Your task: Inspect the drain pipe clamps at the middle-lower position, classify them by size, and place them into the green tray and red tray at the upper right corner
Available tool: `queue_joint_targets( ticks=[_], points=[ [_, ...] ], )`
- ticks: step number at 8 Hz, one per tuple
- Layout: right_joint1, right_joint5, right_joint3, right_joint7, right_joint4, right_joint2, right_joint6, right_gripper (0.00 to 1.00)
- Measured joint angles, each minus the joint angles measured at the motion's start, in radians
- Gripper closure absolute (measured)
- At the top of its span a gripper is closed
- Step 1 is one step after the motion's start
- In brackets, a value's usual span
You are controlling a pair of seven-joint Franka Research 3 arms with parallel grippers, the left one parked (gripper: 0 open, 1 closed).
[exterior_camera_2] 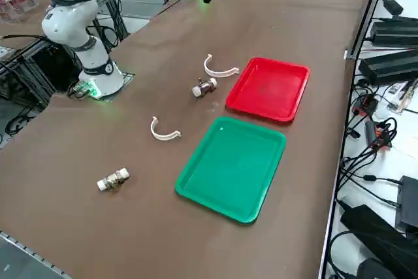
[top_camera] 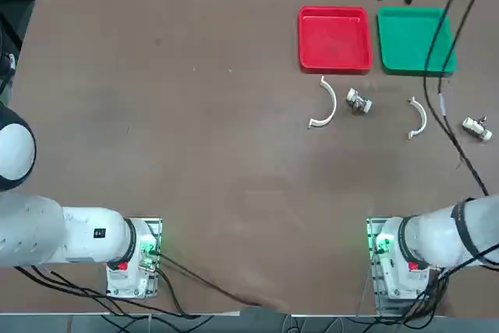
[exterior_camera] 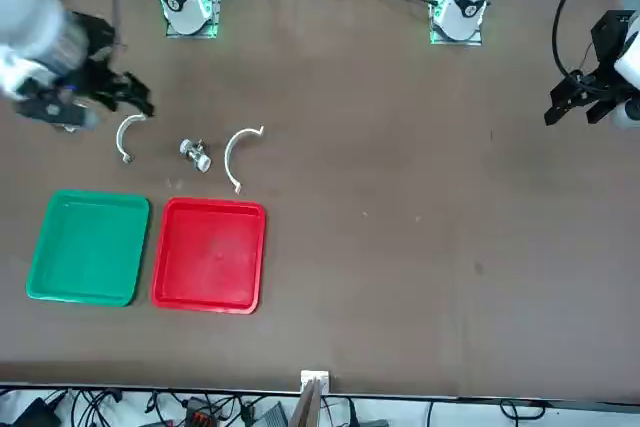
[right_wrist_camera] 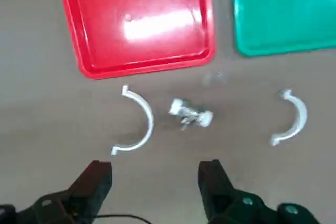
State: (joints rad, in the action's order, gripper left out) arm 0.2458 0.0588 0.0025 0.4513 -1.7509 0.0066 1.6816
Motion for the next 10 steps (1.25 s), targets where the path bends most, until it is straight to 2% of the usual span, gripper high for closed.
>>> queue_joint_targets(
  ticks=[2,6,8,10],
  points=[
    [0.08,0.004,0.002,0.184,-0.188,0.006,0.186,0.0],
    [0.154,0.007,0.001,0.267,-0.544,0.015,0.54,0.0],
    [0.176,0.008,0.001,0.317,-0.632,0.043,0.673,0.03],
    [0.214,0.008,0.001,0.354,-0.683,0.124,0.845,0.04]
  ],
)
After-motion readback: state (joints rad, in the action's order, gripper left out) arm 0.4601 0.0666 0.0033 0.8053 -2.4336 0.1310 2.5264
